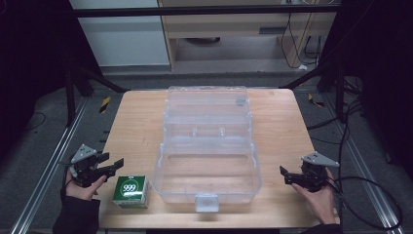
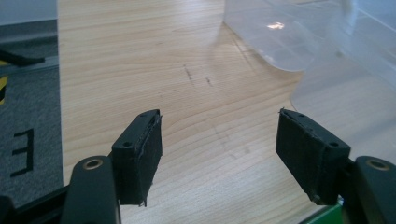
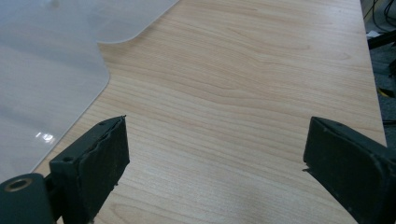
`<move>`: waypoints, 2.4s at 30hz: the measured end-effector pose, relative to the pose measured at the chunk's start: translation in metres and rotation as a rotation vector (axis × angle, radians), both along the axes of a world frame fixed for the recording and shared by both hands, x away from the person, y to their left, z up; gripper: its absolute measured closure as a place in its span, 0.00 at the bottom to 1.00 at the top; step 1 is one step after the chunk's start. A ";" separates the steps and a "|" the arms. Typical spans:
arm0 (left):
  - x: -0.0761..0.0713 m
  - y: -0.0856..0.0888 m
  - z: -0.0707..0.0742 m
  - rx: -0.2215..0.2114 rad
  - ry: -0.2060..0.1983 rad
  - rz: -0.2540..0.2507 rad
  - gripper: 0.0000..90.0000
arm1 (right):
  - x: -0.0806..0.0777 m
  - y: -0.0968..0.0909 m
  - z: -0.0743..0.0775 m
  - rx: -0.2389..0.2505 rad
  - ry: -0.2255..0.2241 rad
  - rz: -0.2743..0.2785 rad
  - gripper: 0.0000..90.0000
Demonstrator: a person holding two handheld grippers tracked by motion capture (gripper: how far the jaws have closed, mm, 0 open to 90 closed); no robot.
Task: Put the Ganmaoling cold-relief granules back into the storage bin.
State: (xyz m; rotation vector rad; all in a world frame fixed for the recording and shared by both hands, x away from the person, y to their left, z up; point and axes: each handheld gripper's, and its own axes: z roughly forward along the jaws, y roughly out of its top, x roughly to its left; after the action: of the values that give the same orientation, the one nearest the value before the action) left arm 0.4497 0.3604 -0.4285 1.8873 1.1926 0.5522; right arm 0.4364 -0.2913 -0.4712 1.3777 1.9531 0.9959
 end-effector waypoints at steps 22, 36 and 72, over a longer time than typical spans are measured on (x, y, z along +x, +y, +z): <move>-0.005 -0.005 0.044 0.167 0.055 -0.323 0.25 | -0.001 0.001 -0.003 -0.059 -0.013 0.007 0.07; -0.012 -0.020 0.053 0.301 0.100 -0.549 0.19 | -0.002 0.002 -0.004 -0.087 -0.008 0.026 0.06; -0.018 -0.053 0.028 0.540 0.231 -0.767 0.03 | -0.002 0.004 -0.010 -0.115 0.020 0.058 0.04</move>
State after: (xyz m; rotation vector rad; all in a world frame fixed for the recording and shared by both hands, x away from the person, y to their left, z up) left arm 0.4316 0.3072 -0.4007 2.7132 0.3688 0.2325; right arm 0.4345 -0.2869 -0.4808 1.2793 2.0421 0.8837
